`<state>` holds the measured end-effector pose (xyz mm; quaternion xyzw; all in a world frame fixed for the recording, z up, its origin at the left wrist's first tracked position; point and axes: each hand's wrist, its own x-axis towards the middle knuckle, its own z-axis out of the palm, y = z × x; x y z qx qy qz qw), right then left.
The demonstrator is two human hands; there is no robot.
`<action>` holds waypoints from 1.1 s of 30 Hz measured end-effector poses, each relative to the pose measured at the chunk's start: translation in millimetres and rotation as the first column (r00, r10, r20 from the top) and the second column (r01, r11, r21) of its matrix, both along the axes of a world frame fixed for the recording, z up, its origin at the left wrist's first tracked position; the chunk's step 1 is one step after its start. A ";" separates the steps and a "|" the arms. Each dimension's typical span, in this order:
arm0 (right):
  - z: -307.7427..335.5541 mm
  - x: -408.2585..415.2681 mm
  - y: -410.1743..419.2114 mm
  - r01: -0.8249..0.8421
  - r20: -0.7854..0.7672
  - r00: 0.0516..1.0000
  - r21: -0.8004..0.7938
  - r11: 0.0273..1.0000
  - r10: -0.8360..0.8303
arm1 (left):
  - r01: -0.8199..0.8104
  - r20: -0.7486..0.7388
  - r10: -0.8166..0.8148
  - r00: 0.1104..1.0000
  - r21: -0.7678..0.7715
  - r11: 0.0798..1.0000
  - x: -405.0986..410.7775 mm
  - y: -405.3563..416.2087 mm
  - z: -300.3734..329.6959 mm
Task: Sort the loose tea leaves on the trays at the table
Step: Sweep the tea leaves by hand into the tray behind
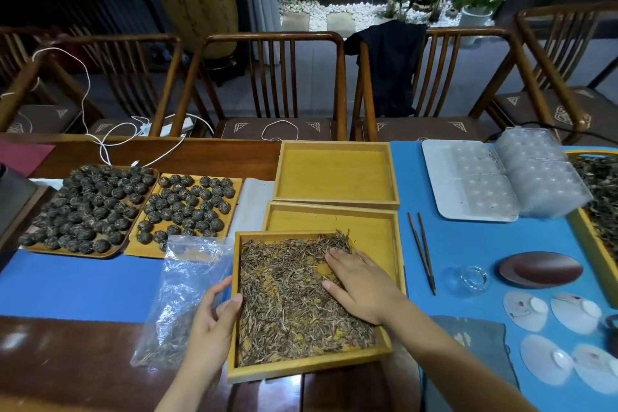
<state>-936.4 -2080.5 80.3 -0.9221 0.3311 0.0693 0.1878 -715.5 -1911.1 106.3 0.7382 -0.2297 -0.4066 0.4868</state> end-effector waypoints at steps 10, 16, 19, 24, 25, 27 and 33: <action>14.4 9.5 -29.0 0.028 0.053 0.998 0.021 0.999 -0.029 | -0.001 -0.001 0.001 1.000 0.008 1.000 1.4 -3.2 9.1; 41.2 -9.4 30.1 0.008 0.286 0.952 0.335 0.942 -0.110 | -0.055 0.002 0.055 0.998 0.025 0.998 5.5 -5.3 12.0; 48.7 -8.2 60.5 -0.115 0.327 0.943 0.482 0.868 -0.057 | -0.052 0.031 0.051 0.998 0.019 0.998 5.5 -6.7 13.9; 53.4 33.7 65.8 -0.361 0.302 0.912 0.268 0.893 0.278 | -0.038 0.018 0.038 0.999 -0.007 0.999 -0.2 -14.7 20.6; 52.4 38.7 62.4 -0.378 0.275 0.908 0.215 0.901 0.315 | -0.040 0.015 0.040 0.999 -0.011 0.999 -1.1 -16.1 21.7; 48.9 42.9 54.6 -0.372 0.237 0.915 0.176 0.911 0.328 | -0.028 0.011 0.028 1.000 -0.011 1.000 -2.5 -19.0 23.6; 34.9 37.8 35.0 -0.346 0.156 0.932 0.116 0.931 0.327 | -0.005 -0.061 0.004 0.998 -0.008 1.000 0.7 -19.8 24.8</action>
